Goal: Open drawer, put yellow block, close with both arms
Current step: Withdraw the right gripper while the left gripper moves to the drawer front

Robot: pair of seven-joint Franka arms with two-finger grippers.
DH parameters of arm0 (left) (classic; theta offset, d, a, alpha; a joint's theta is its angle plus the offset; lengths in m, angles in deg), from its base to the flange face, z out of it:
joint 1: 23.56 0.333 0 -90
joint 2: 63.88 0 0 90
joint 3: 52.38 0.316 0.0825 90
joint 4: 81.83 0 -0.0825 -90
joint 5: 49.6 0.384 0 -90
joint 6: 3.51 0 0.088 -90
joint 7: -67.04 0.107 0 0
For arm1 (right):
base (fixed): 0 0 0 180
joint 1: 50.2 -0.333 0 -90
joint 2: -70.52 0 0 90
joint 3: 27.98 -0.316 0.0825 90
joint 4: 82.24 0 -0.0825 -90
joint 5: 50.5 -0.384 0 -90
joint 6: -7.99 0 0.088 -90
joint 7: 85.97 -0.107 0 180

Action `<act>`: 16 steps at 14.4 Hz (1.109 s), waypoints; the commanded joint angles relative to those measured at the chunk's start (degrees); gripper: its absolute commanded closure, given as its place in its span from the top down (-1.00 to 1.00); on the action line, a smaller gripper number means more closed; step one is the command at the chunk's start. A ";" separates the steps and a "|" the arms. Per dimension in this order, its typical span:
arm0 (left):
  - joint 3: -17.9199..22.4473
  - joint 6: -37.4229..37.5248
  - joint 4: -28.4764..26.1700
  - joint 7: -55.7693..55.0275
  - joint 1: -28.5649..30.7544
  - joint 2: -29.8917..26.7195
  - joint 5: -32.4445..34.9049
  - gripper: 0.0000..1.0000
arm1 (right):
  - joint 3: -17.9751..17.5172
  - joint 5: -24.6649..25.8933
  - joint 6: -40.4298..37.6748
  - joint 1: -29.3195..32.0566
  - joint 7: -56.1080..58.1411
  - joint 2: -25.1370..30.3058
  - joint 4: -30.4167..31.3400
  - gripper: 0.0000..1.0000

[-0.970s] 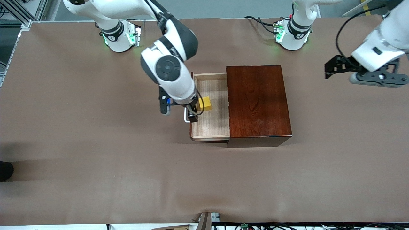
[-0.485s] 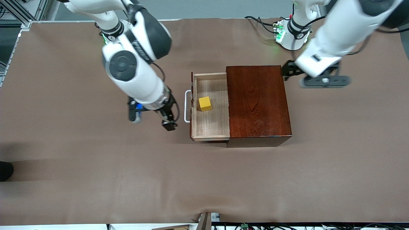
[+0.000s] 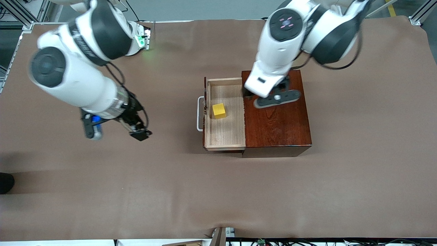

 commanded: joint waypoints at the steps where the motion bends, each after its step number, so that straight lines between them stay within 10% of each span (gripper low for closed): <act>1: 0.31 -4.76 4.95 -8.98 -4.49 5.40 2.16 1.00 | -1.23 0.15 -3.43 4.25 10.00 2.47 -0.11 1.00; 8: 1.80 -22.19 9.50 -35.00 -15.73 15.93 9.26 1.00 | -0.88 -0.30 -10.98 9.81 33.37 5.99 -0.11 1.00; 16: 25.44 -37.91 15.58 -54.96 -40.35 28.42 10.95 1.00 | -0.43 0.93 -18.29 17.62 72.12 10.47 0.07 1.00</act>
